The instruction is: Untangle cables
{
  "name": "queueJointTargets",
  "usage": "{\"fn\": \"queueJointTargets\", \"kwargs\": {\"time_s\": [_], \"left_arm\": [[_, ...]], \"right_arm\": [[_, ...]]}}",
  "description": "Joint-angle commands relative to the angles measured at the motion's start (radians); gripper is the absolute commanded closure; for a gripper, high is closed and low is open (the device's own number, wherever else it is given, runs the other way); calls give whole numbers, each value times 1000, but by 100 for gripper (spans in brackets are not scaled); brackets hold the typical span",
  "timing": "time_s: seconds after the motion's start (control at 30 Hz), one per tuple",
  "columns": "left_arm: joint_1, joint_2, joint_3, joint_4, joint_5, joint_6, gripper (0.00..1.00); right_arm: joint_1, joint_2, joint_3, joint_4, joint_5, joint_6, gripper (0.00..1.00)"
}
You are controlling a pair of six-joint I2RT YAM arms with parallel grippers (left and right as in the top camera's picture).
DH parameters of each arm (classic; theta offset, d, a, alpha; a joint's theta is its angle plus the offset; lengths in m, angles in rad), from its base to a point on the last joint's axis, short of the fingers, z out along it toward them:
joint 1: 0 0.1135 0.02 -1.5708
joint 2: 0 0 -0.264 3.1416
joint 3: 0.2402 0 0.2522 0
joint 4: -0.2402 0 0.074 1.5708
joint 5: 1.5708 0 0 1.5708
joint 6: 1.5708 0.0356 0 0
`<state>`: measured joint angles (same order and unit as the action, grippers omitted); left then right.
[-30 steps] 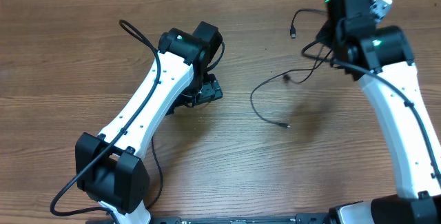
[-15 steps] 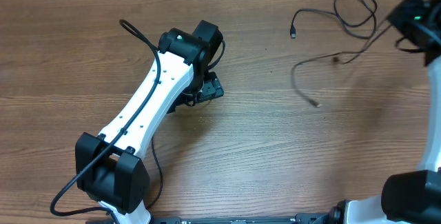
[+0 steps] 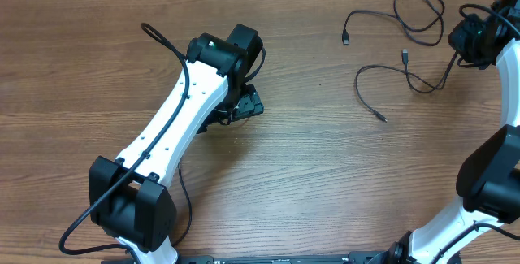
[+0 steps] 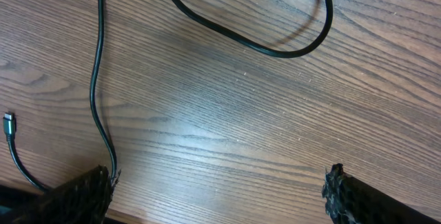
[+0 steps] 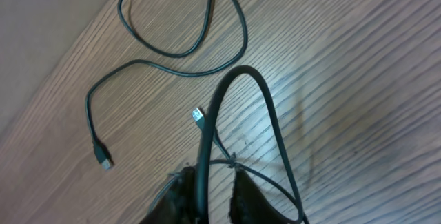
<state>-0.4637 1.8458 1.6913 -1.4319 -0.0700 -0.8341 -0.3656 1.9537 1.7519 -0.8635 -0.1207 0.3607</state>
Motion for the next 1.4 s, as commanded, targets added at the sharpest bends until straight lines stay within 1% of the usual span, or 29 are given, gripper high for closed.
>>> {"fn": "queueJointTargets", "kwargs": {"time_s": [0.0,0.03,0.07,0.1,0.13,0.47,0.53,0.6,0.67,0.73,0.97,1.1,1.2,1.37], "left_arm": [[5,-35,13,0,4,12,0],[5,-35,13,0,4,12,1],[5,-35,13,0,4,12,0],[5,-35,13,0,4,12,1],[5,-35,13,1,4,12,1],[5,-35,13,-1,5,13,1],[5,-35,13,0,11,26,0],[5,-35,13,-4,12,27,0],[5,-35,13,-4,12,27,0],[5,-35,13,-3,12,27,0],[5,-35,13,0,12,27,0],[5,-35,12,1,12,27,1],[5,-35,12,1,12,27,0],[4,-35,12,15,19,27,0]], "right_arm": [[-1,-29,13,14,87,-14,64],[-1,-29,13,10,116,-14,49],[-1,-29,13,3,147,-14,28],[-1,-29,13,-3,164,-14,11],[-1,-29,13,-9,172,-14,0],[-1,-29,13,-83,156,5,0],[-1,-29,13,-93,204,5,0],[-3,-29,12,-112,314,21,0],[-3,-29,12,-140,462,99,0],[-3,-29,12,-166,575,142,0],[-3,-28,9,-175,595,141,0],[-3,-28,9,-172,474,140,0],[-3,-27,5,-171,259,130,0],[7,-24,-26,-170,-120,72,0]]}}
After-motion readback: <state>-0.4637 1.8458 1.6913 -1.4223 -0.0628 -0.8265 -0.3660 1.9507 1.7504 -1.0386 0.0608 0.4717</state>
